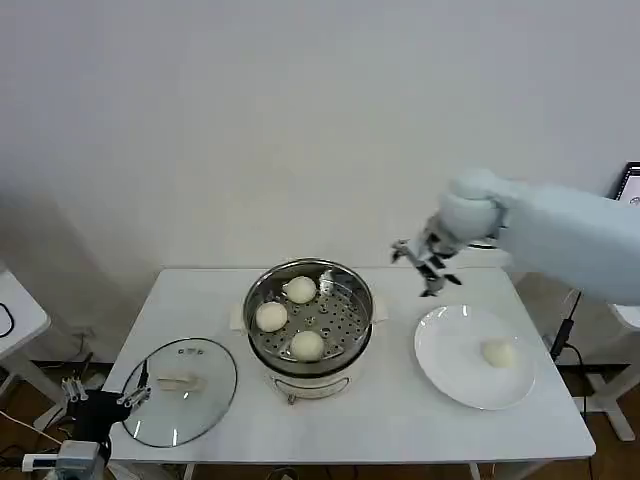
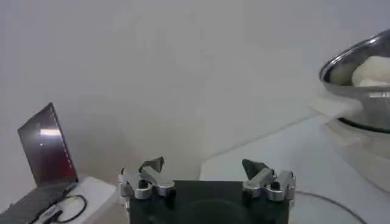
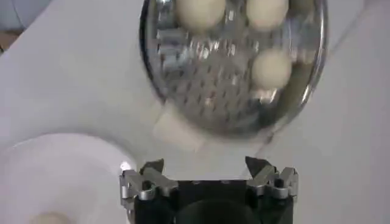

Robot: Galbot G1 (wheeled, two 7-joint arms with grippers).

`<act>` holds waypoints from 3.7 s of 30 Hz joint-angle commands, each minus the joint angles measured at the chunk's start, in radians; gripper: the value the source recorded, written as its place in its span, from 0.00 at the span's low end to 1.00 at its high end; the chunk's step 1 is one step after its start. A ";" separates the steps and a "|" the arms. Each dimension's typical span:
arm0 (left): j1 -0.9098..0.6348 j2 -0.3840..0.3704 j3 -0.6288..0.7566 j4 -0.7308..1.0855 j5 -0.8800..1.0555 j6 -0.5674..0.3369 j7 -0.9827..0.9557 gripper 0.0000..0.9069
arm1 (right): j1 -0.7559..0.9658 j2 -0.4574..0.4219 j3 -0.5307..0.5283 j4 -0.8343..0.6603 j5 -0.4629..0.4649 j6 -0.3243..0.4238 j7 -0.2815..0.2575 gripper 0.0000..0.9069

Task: Take steamed baozi put them in steamer then cover it.

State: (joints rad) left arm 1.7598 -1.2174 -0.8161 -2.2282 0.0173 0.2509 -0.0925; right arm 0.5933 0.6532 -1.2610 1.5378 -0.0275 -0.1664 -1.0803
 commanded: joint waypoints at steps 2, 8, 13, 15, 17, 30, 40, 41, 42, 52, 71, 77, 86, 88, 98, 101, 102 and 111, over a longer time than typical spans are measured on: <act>-0.011 0.002 0.014 0.002 0.007 0.001 0.002 1.00 | -0.276 -0.298 0.163 -0.026 -0.120 -0.029 -0.004 1.00; -0.002 -0.005 0.019 0.002 0.020 0.000 0.002 1.00 | -0.498 -0.328 0.344 -0.045 -0.166 -0.044 0.006 1.00; 0.009 -0.007 0.017 -0.001 0.025 -0.001 0.002 1.00 | -0.663 -0.303 0.474 -0.089 -0.185 -0.043 0.011 1.00; 0.014 -0.008 0.014 -0.003 0.025 -0.002 0.001 1.00 | -0.705 -0.284 0.523 -0.118 -0.190 -0.038 0.012 1.00; 0.020 -0.009 0.013 -0.004 0.025 -0.004 0.001 1.00 | -0.734 -0.268 0.556 -0.142 -0.198 -0.032 0.011 1.00; 0.022 -0.006 0.005 0.009 0.024 -0.005 0.000 1.00 | -0.784 -0.130 0.637 -0.334 -0.227 -0.005 0.029 1.00; 0.014 0.001 0.001 0.022 0.024 -0.004 0.002 1.00 | -0.786 -0.016 0.658 -0.442 -0.235 0.008 0.048 1.00; 0.013 0.001 0.001 0.023 0.024 -0.003 0.001 1.00 | -0.786 -0.012 0.658 -0.445 -0.236 0.008 0.048 1.00; 0.013 0.001 0.000 0.024 0.024 -0.003 0.002 1.00 | -0.785 -0.003 0.658 -0.453 -0.238 0.007 0.047 1.00; 0.012 -0.001 0.000 0.030 0.024 -0.004 0.001 1.00 | -0.787 0.017 0.658 -0.483 -0.251 0.004 0.043 0.91; 0.016 -0.007 0.004 0.022 0.026 -0.005 0.000 1.00 | -0.669 -0.039 0.587 -0.363 -0.210 -0.023 0.028 0.66; 0.006 -0.007 0.009 0.019 0.031 -0.001 0.001 1.00 | -0.430 -0.073 0.452 -0.233 -0.113 -0.069 0.029 0.66; 0.002 -0.006 0.013 0.023 0.035 -0.001 0.001 1.00 | -0.105 0.005 0.233 -0.079 0.073 -0.160 0.050 0.67; 0.000 -0.007 0.014 0.025 0.035 -0.001 0.001 1.00 | -0.038 0.043 0.183 -0.034 0.134 -0.203 0.069 0.67; -0.013 -0.014 0.019 0.027 0.034 0.000 0.001 1.00 | 0.020 0.211 0.061 0.094 0.336 -0.361 0.173 0.68; -0.015 -0.016 0.020 0.031 0.035 -0.001 0.001 1.00 | 0.023 0.248 0.044 0.091 0.386 -0.386 0.197 0.68; -0.017 -0.017 0.020 0.033 0.035 -0.001 0.001 1.00 | 0.024 0.267 0.033 0.086 0.407 -0.400 0.208 0.68; -0.027 -0.023 0.029 0.046 0.037 -0.002 0.002 1.00 | -0.025 0.385 0.014 0.047 0.571 -0.505 0.323 0.68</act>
State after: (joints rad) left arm 1.7337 -1.2387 -0.7888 -2.1838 0.0529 0.2498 -0.0913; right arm 0.5495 0.8991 -1.1818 1.5621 0.3410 -0.5451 -0.8672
